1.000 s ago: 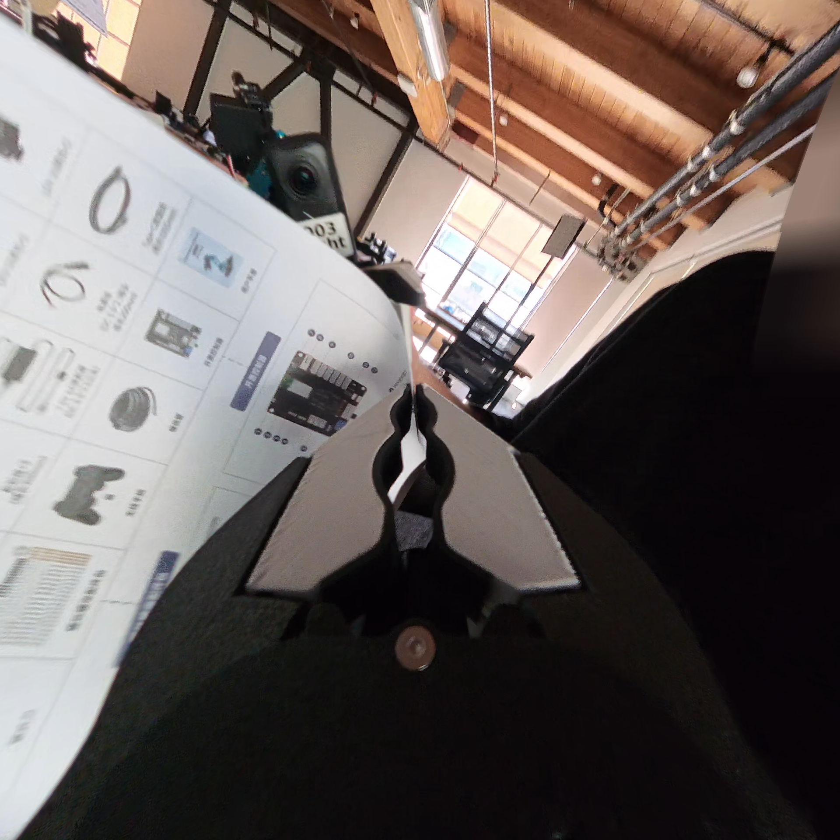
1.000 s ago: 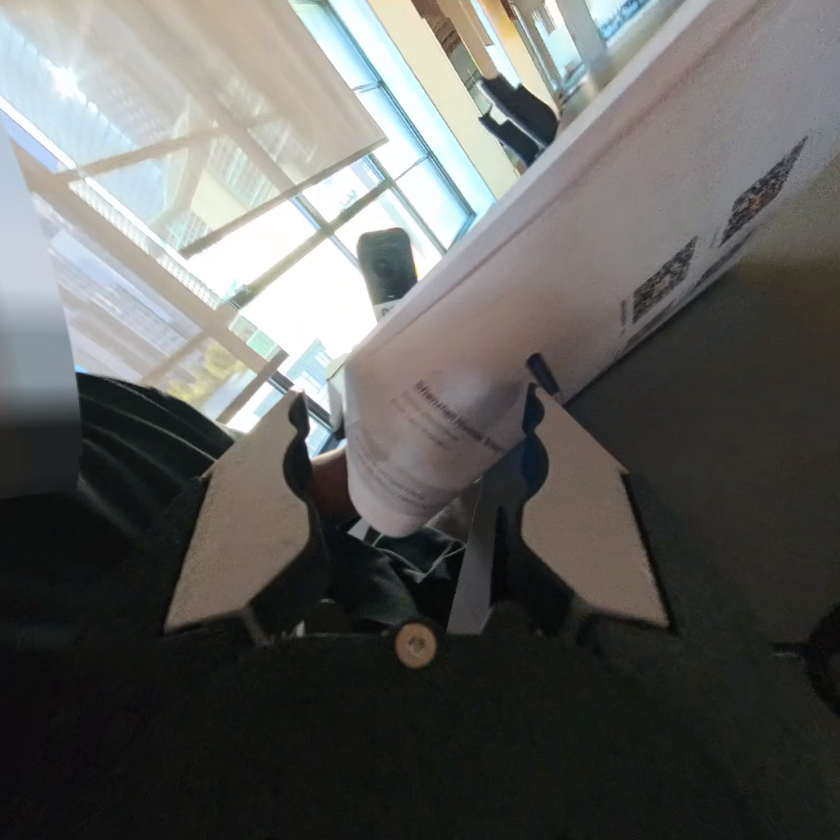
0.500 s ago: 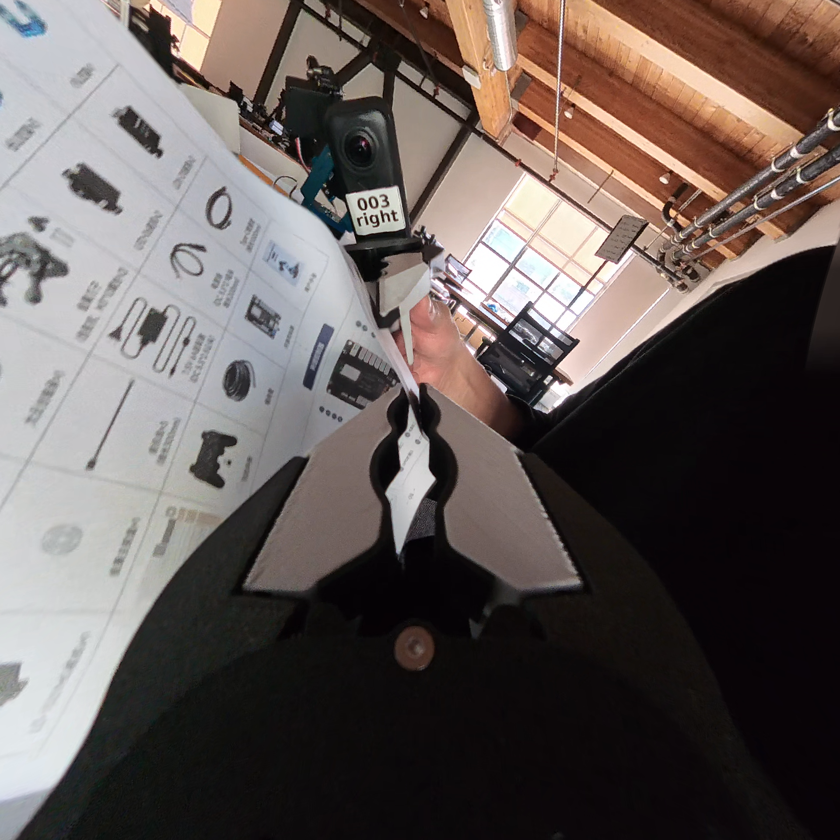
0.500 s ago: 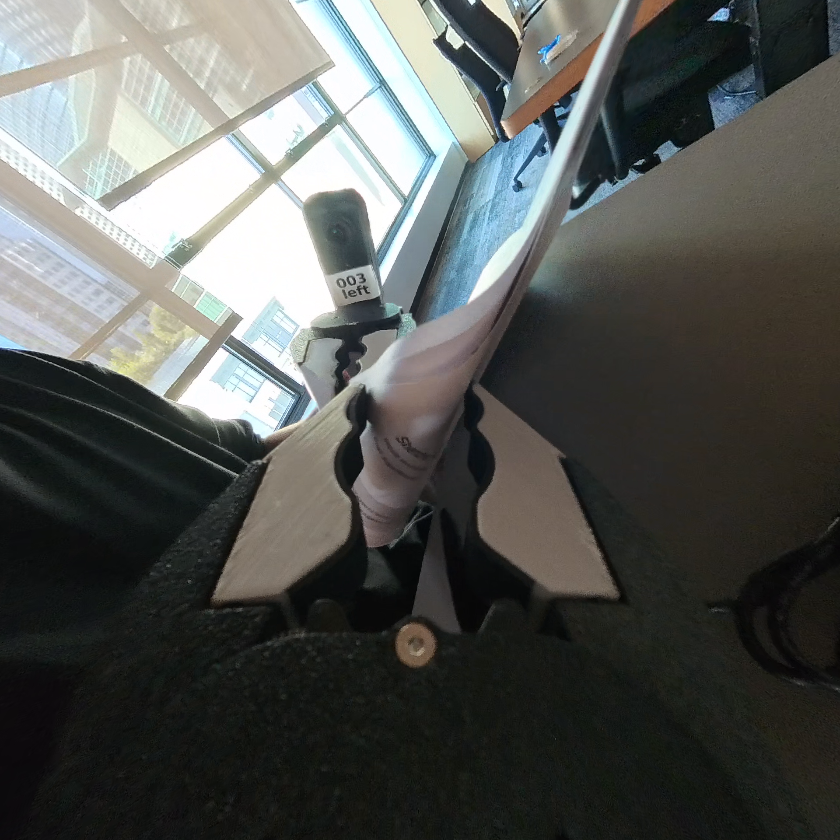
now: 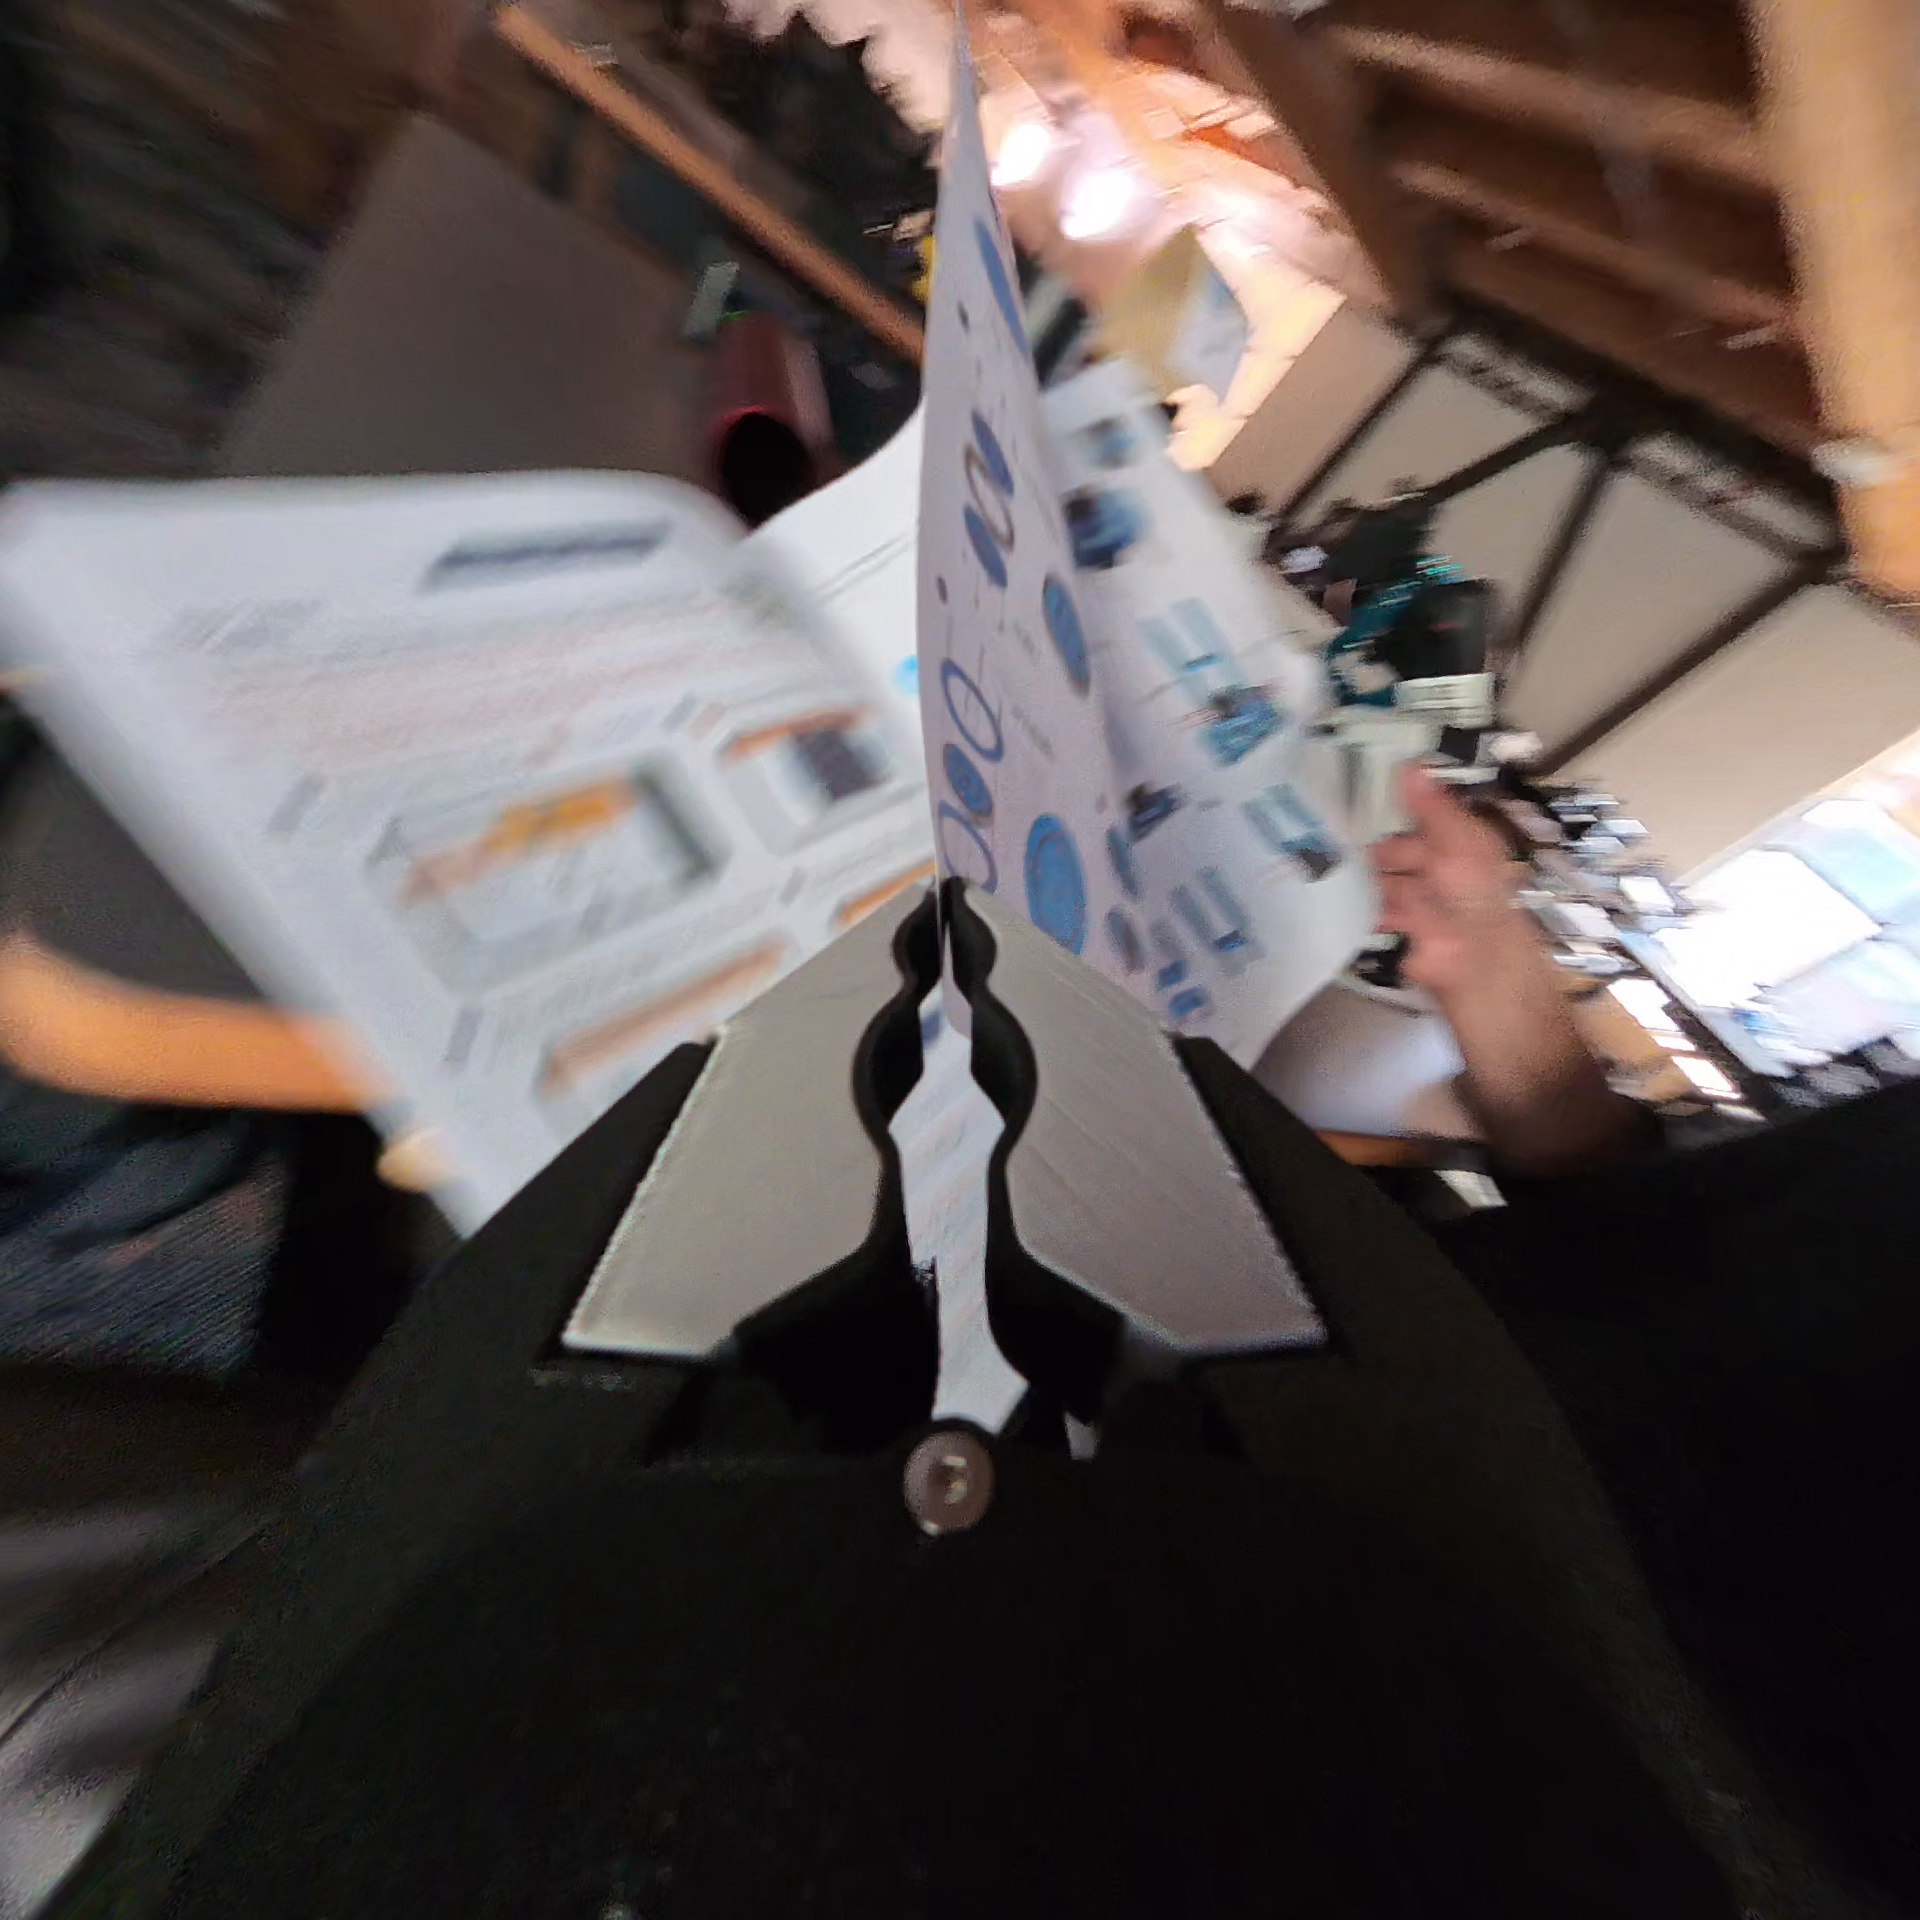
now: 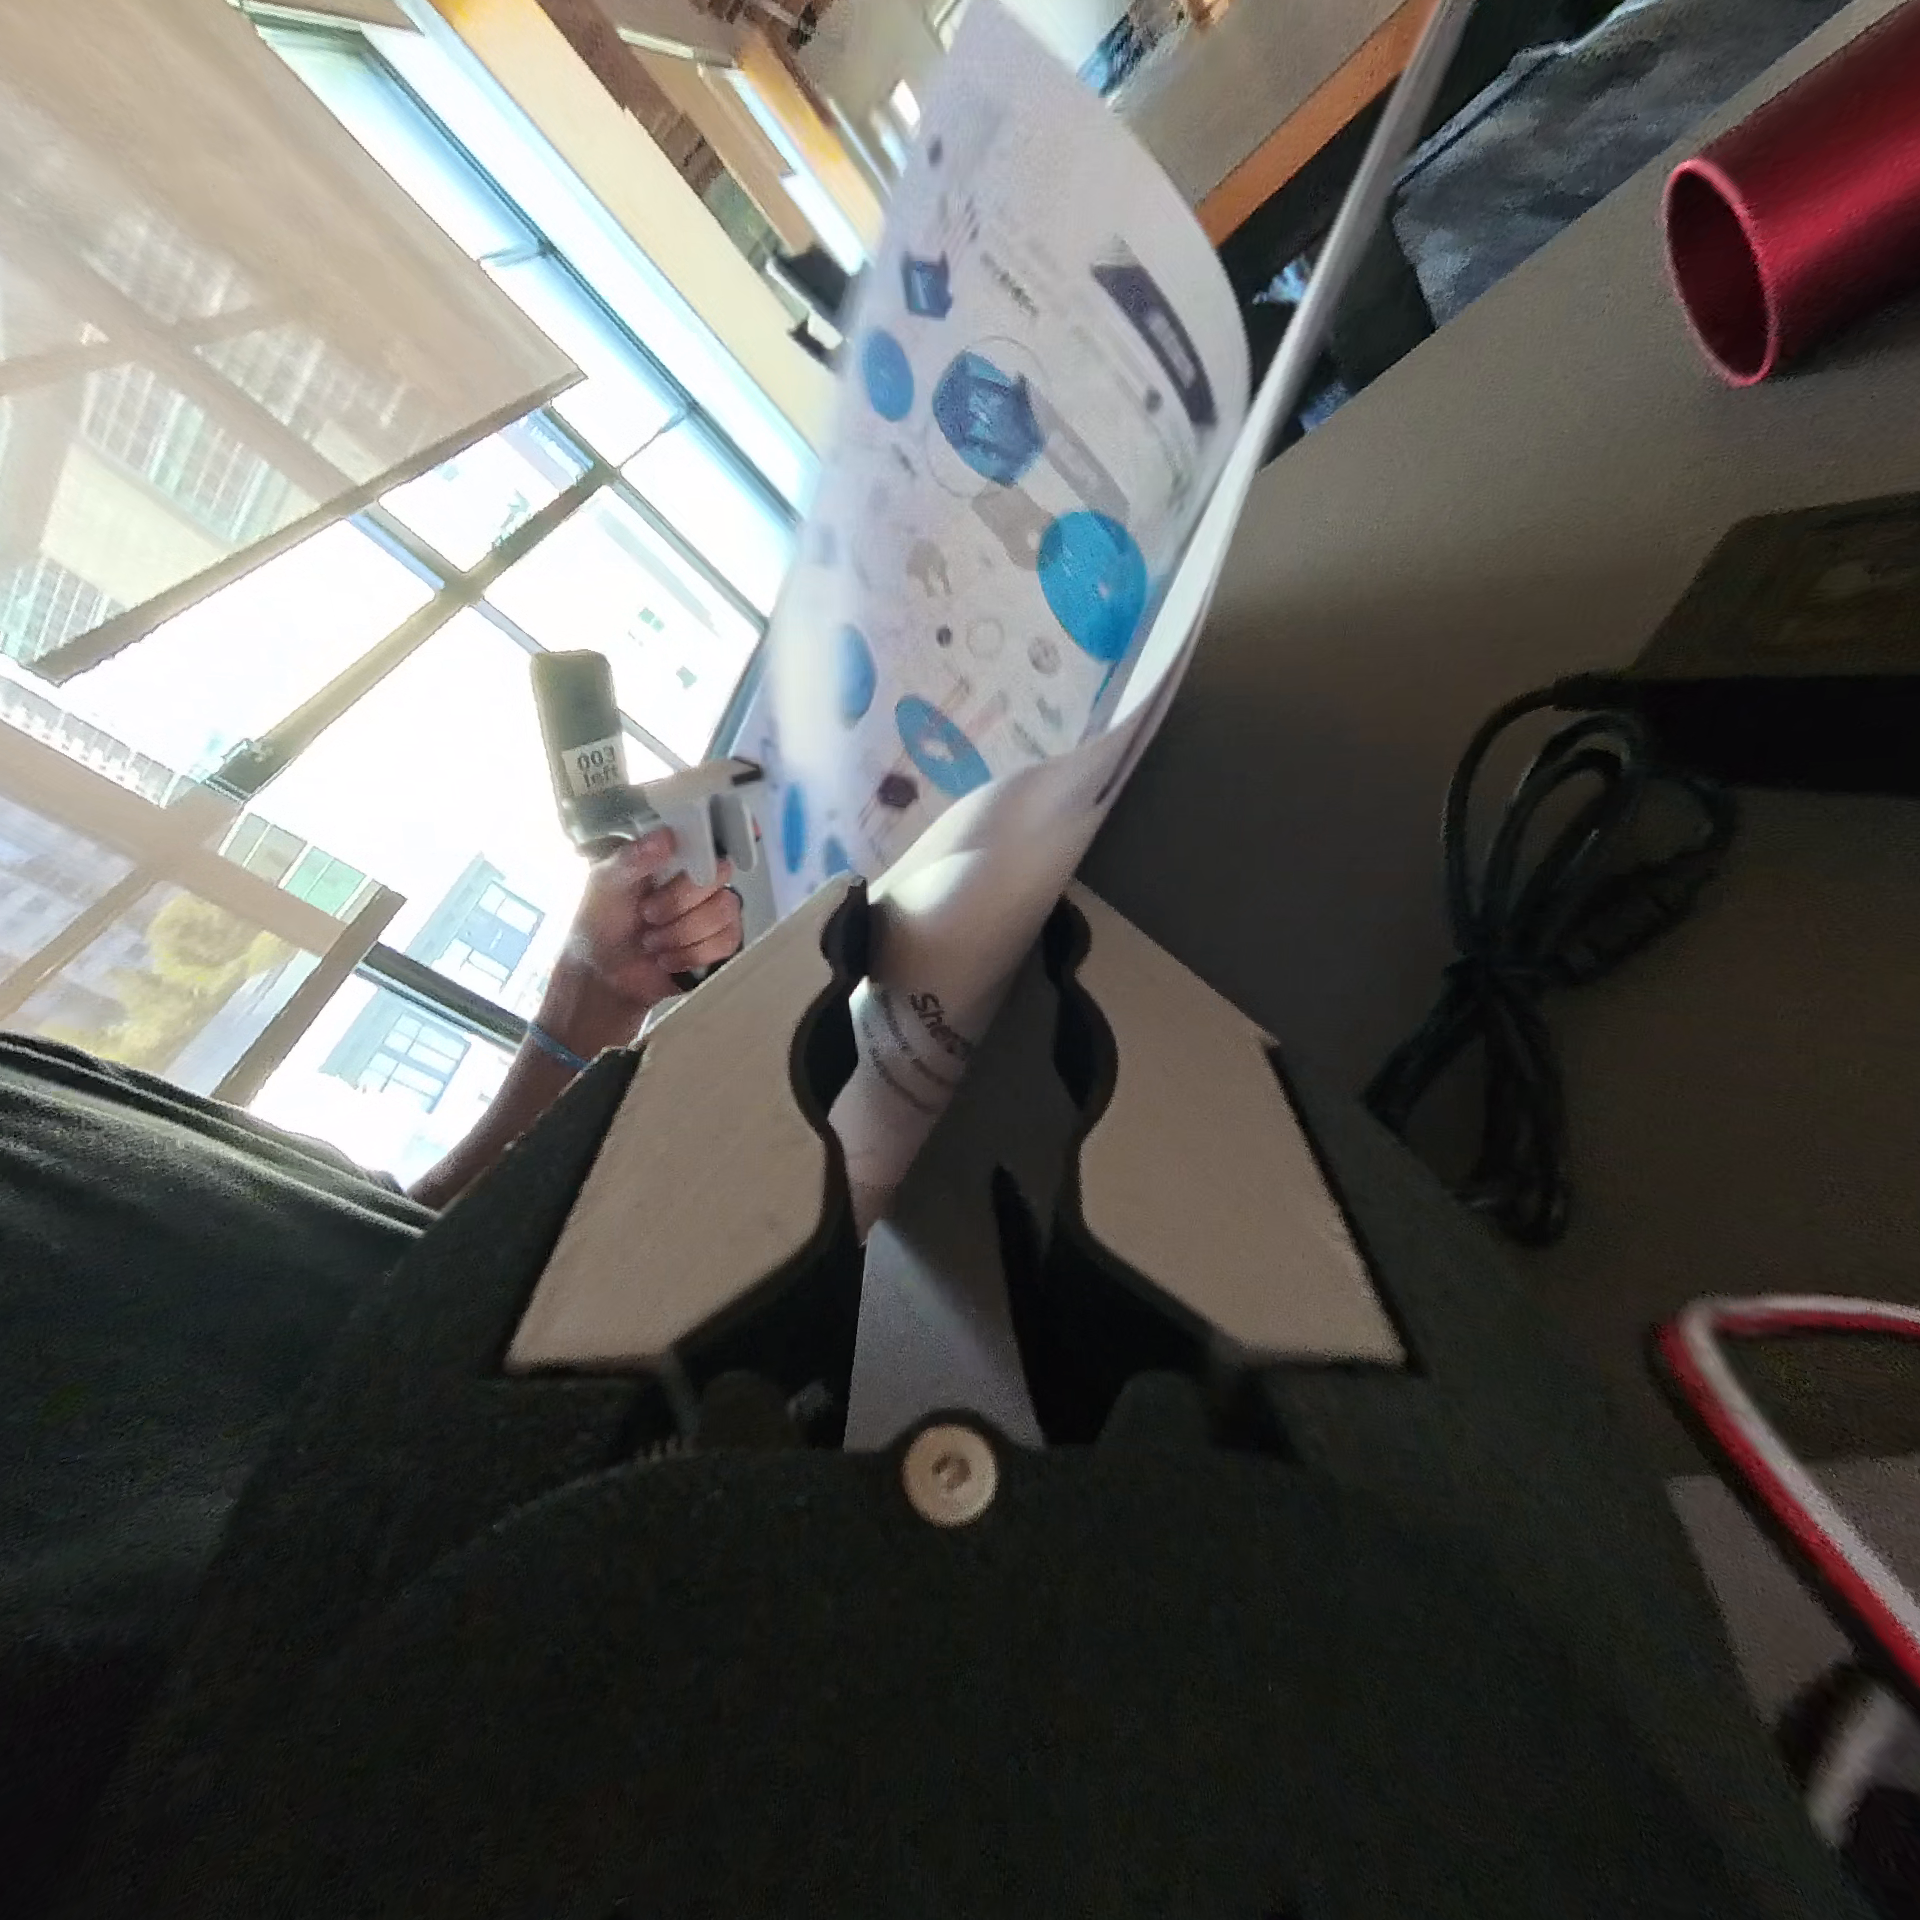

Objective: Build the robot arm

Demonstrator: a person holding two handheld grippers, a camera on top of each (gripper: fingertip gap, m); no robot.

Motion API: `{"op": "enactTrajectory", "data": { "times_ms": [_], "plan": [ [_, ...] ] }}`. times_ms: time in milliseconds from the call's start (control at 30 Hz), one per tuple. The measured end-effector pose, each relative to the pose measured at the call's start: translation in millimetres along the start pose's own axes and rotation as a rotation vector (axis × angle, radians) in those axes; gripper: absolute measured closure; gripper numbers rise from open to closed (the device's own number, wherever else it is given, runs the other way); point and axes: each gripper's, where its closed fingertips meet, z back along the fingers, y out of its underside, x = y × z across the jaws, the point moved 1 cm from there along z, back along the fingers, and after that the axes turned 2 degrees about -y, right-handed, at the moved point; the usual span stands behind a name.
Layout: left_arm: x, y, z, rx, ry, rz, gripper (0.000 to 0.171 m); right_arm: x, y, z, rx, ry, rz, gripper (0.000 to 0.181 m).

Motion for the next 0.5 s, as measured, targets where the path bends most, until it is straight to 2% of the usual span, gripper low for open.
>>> {"op": "enactTrajectory", "data": {
  "times_ms": [67,133,167,233,300,333,400,467,500],
  "plan": [
    [30,10,16,0.039,-0.145,-0.003,0.171,-4,0,5,-0.023,0.025,-0.004,0.149],
    [50,26,25,0.083,-0.25,0.066,0.17,-7,1,7,-0.042,0.058,0.001,0.147],
    [56,33,29,0.107,-0.307,0.093,0.163,-4,3,6,-0.035,0.055,0.004,0.147],
    [62,31,36,0.101,-0.48,0.004,0.138,2,5,3,-0.034,0.076,0.045,0.147],
    [44,9,30,0.038,-0.552,-0.146,0.132,5,6,0,-0.013,0.121,0.095,0.145],
    [24,-2,18,0.01,-0.51,-0.181,0.129,5,5,-1,-0.007,0.151,0.12,0.144],
    [-33,-11,-22,0.016,-0.261,-0.175,0.129,7,4,-3,0.004,0.199,0.17,0.144],
    [-96,4,-67,0.121,0.074,-0.138,0.13,7,5,-6,0.028,0.236,0.195,0.143],
    [-116,17,-87,0.193,0.181,-0.147,0.129,7,5,-7,0.032,0.246,0.2,0.143]
  ]
}}
